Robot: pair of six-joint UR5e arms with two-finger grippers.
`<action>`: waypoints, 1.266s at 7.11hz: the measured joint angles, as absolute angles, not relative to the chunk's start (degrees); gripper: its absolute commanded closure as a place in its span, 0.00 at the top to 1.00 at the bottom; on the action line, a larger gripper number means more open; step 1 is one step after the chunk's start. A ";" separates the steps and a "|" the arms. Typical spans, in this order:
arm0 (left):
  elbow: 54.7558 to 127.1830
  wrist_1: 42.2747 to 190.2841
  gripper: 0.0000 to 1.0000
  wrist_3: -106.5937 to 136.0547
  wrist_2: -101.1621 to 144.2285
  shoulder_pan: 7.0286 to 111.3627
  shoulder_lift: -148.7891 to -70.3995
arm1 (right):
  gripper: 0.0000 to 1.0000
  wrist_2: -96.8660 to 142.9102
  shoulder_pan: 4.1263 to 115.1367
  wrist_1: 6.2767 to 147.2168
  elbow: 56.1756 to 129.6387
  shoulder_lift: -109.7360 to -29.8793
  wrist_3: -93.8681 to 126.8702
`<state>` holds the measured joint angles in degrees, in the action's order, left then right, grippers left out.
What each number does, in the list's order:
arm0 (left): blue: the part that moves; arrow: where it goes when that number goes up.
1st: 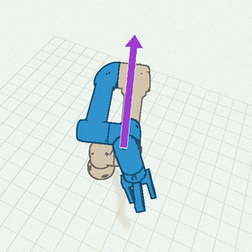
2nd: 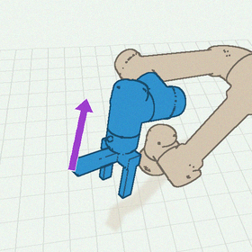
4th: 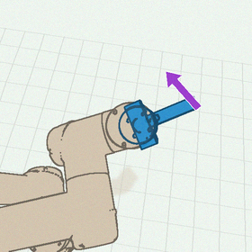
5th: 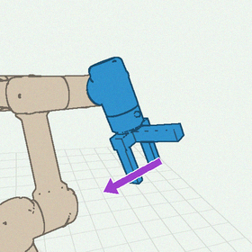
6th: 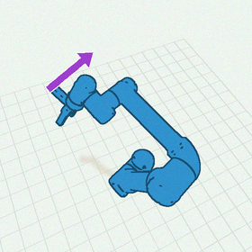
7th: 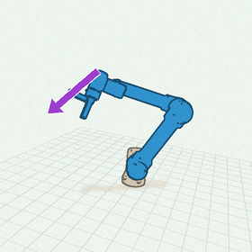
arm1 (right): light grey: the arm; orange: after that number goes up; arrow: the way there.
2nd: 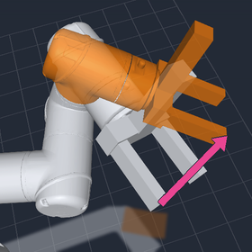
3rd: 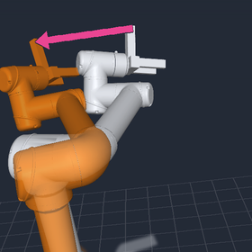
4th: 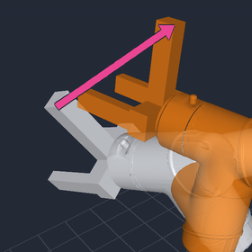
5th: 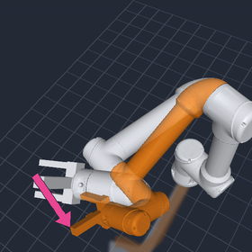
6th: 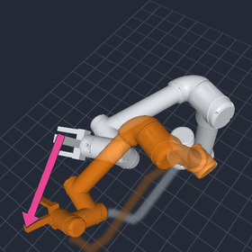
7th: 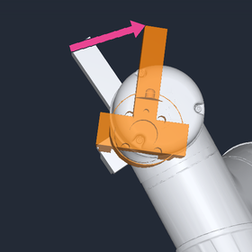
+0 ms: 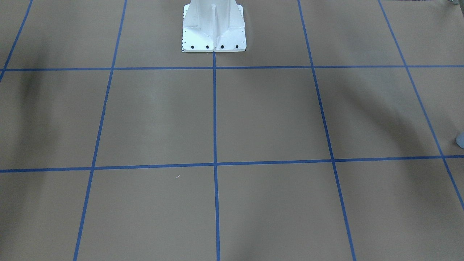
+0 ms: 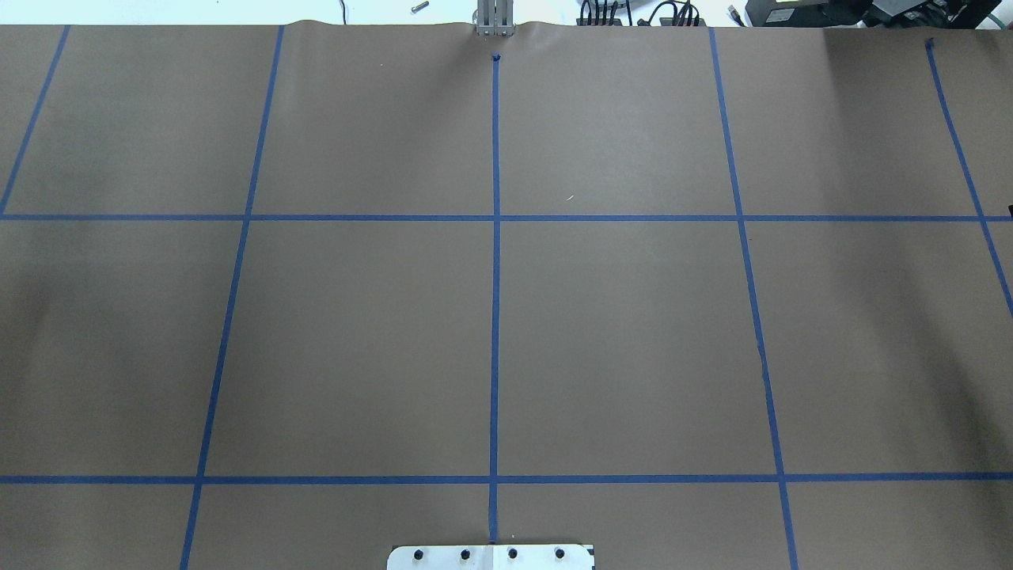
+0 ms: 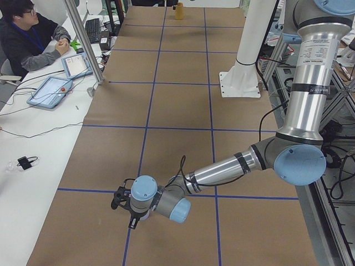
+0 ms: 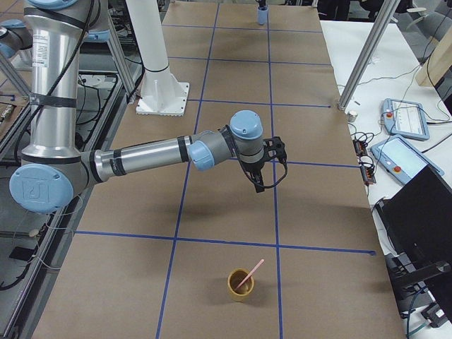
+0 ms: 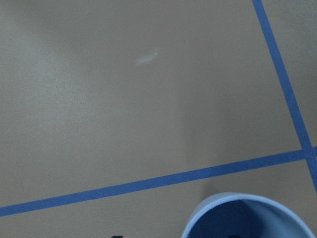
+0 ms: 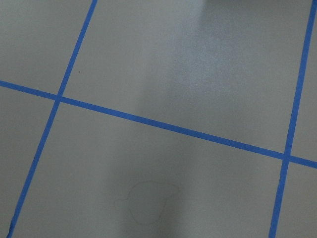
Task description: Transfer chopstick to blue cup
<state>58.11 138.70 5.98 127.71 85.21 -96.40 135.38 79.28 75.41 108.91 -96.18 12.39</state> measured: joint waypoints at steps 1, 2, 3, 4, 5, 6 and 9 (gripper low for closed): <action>59.76 137.88 0.00 5.93 129.06 85.13 -96.43 | 1.00 135.36 79.28 75.41 108.90 -96.16 12.39; 62.25 135.40 0.00 5.90 132.41 85.50 -96.54 | 1.00 135.35 79.28 75.43 108.90 -96.17 12.39; 66.64 130.35 0.00 5.89 136.31 86.55 -96.69 | 1.00 135.35 79.28 75.45 108.87 -96.20 12.39; 72.46 123.61 0.00 6.03 138.35 87.41 -96.95 | 1.00 135.35 79.28 75.45 108.84 -96.25 12.39; 79.03 116.41 0.00 7.04 139.05 87.79 -97.42 | 1.00 135.35 79.28 75.46 108.82 -96.29 12.39; 85.54 110.87 0.00 10.14 138.80 87.46 -97.93 | 1.00 135.35 79.28 75.44 108.82 -96.31 12.39; 100.85 106.21 0.00 34.36 128.57 71.98 -101.04 | 1.00 135.33 79.35 75.43 108.73 -96.56 12.39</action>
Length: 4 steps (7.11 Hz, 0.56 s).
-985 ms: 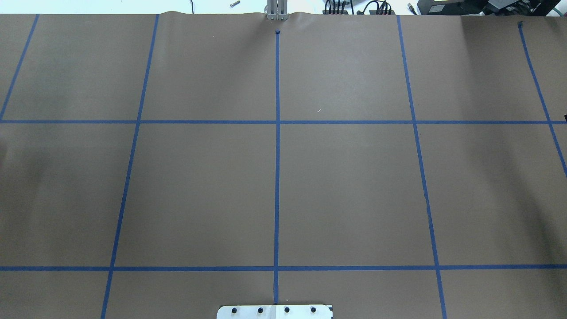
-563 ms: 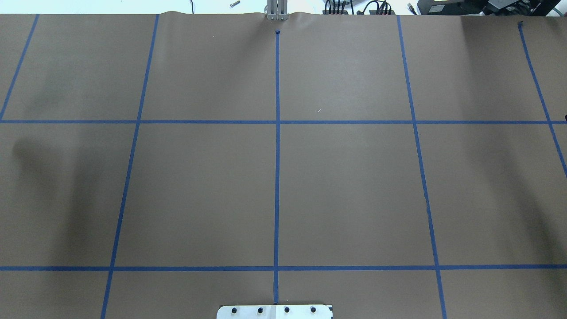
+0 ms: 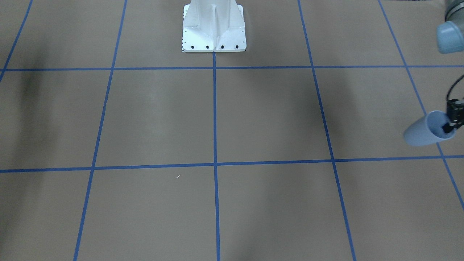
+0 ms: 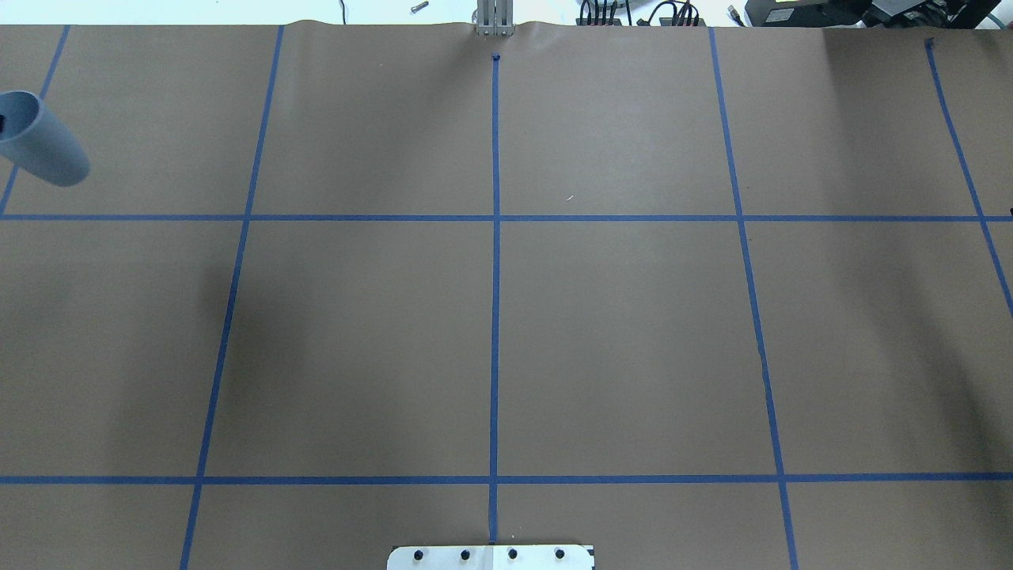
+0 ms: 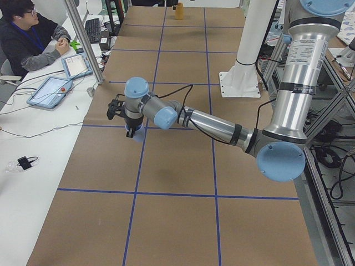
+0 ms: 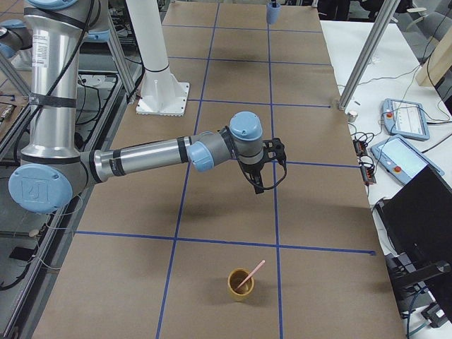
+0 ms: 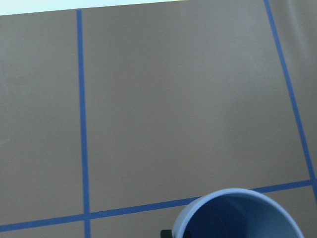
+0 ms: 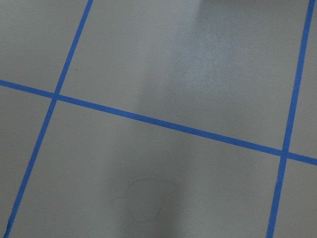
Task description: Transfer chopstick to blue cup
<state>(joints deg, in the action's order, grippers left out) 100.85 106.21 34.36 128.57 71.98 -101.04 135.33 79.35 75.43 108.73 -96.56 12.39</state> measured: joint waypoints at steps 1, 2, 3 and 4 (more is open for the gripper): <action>102.39 106.06 0.00 43.86 124.95 64.98 -104.55 | 1.00 135.17 79.36 75.47 108.59 -96.67 12.39; 102.85 105.99 0.00 52.41 121.08 57.95 -108.54 | 1.00 134.83 79.36 75.48 108.39 -96.91 12.41; 102.93 104.96 0.00 59.00 117.78 52.27 -112.63 | 1.00 134.56 79.39 75.49 108.23 -97.18 12.45; 102.98 101.73 0.00 64.83 113.92 47.07 -117.46 | 1.00 134.47 79.41 75.49 108.12 -97.31 12.47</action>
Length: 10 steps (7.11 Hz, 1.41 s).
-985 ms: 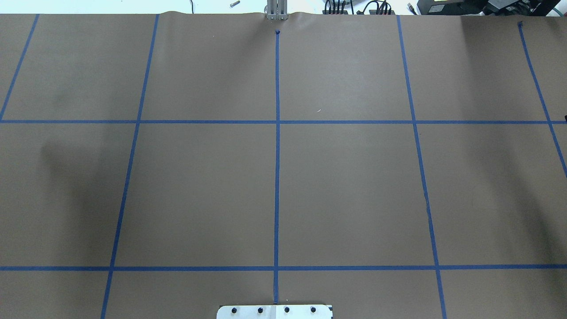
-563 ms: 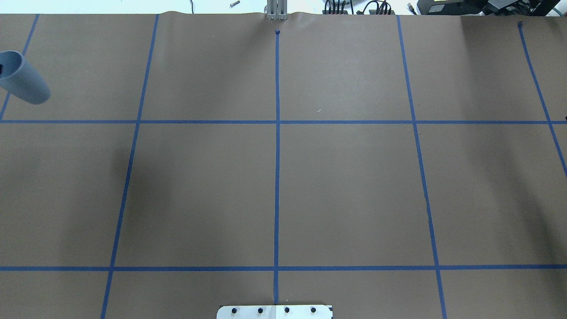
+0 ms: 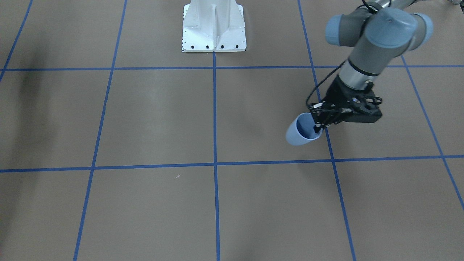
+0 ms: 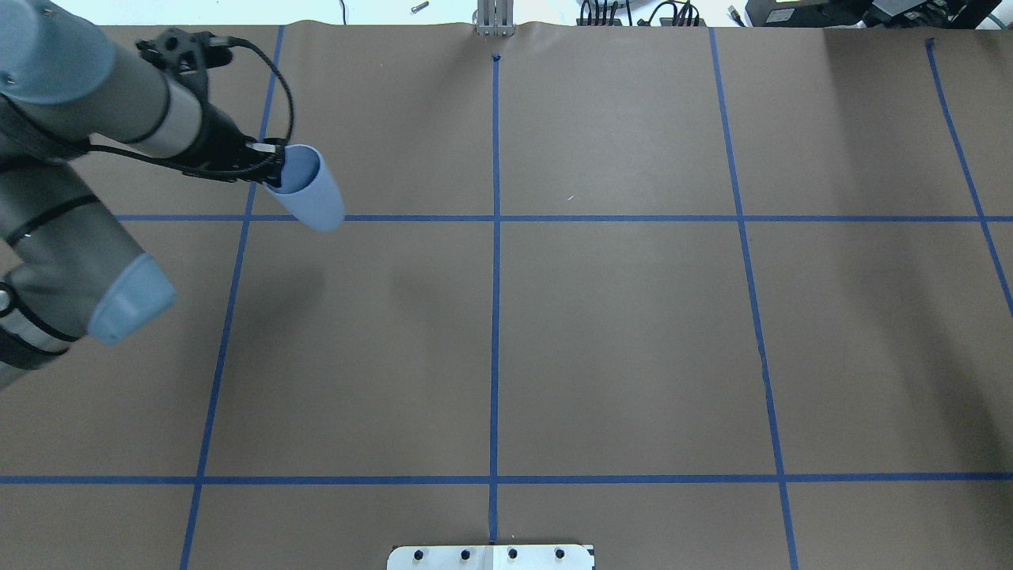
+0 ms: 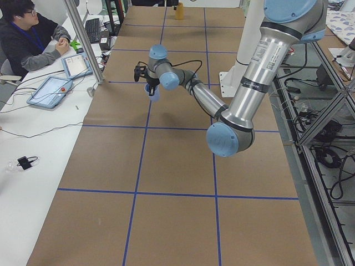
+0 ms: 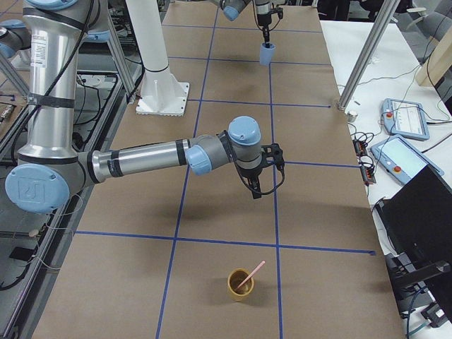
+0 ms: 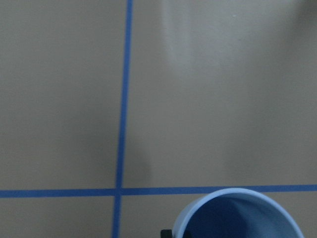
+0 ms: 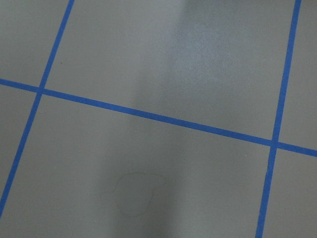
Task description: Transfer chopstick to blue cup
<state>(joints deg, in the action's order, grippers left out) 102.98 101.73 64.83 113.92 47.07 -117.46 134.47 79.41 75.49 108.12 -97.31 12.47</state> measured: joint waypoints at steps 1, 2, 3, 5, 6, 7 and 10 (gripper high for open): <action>102.92 97.42 0.00 69.21 108.85 41.50 -122.31 | 1.00 134.46 79.39 75.50 108.12 -97.33 12.71; 102.82 94.44 0.00 72.41 103.34 36.16 -125.59 | 1.00 134.47 79.37 75.50 108.08 -97.33 13.14; 102.32 93.22 0.00 74.99 98.53 31.50 -127.77 | 1.00 134.47 79.37 75.50 108.02 -97.35 13.34; 99.37 92.72 0.00 78.44 92.76 25.91 -131.62 | 1.00 134.63 79.37 75.50 107.96 -97.33 13.50; 98.05 92.78 0.00 78.89 91.25 25.00 -132.64 | 1.00 134.75 79.37 75.50 107.98 -97.30 13.52; 97.33 92.83 0.00 79.03 90.39 24.55 -133.04 | 1.00 134.80 79.37 75.50 108.00 -97.30 13.53; 96.35 93.05 0.09 78.91 89.85 23.71 -133.15 | 1.00 134.69 79.41 75.50 108.02 -97.24 13.53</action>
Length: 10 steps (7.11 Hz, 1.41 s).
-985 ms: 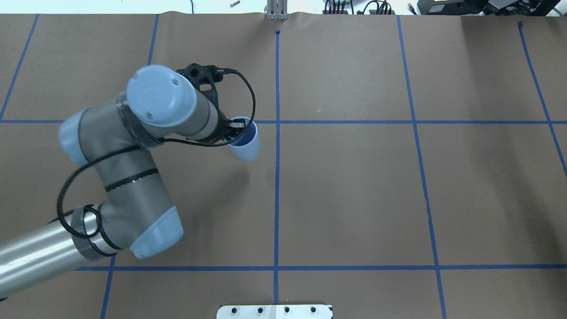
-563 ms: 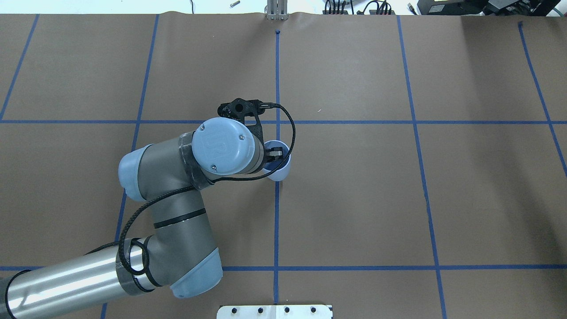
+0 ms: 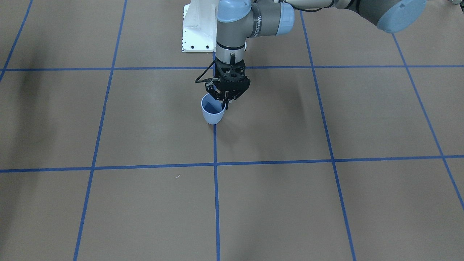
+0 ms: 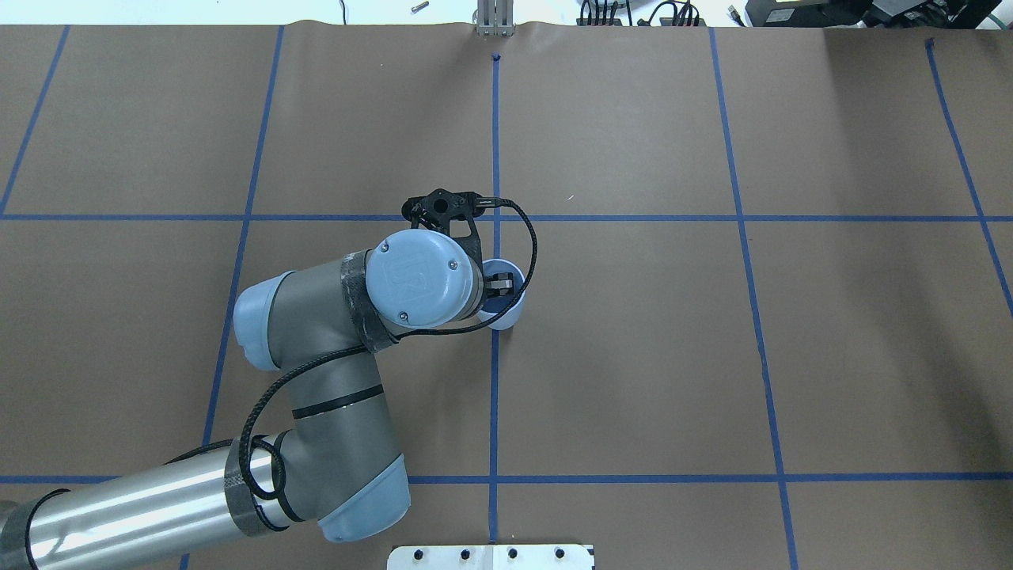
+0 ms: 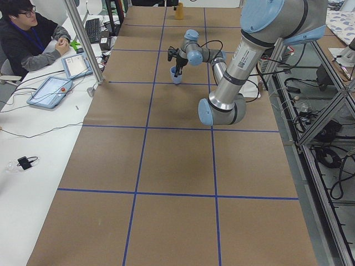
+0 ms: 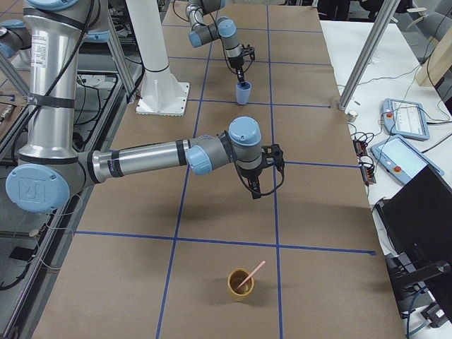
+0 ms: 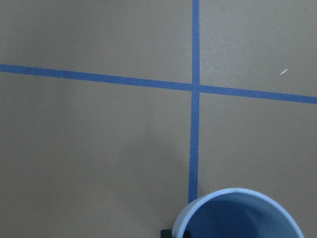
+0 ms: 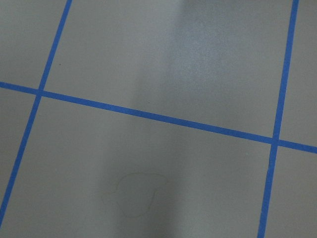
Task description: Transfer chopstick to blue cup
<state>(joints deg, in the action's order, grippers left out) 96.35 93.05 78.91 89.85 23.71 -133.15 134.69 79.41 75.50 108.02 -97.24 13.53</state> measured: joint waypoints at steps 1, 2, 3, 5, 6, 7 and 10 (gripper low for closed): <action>95.98 93.14 0.28 78.84 89.85 23.50 -133.15 | 1.00 134.66 79.42 75.50 108.02 -97.26 13.54; 95.80 93.21 0.83 78.70 89.88 23.37 -133.15 | 1.00 134.65 79.40 75.50 108.02 -97.27 13.54; 95.88 93.24 0.98 78.35 89.90 23.33 -133.15 | 1.00 134.65 79.40 75.50 108.02 -97.24 13.54; 97.62 93.15 0.99 76.44 89.97 23.37 -133.19 | 1.00 134.66 79.40 75.50 108.01 -97.13 13.54; 99.74 92.91 0.98 75.77 90.17 23.58 -133.18 | 1.00 134.70 79.41 75.50 107.99 -97.08 13.54; 102.51 91.91 0.99 74.99 90.85 24.21 -133.06 | 1.00 134.69 79.41 75.50 107.98 -97.11 13.53; 111.31 78.14 0.99 59.94 101.47 35.55 -131.22 | 1.00 133.93 81.56 75.41 108.14 -99.05 12.64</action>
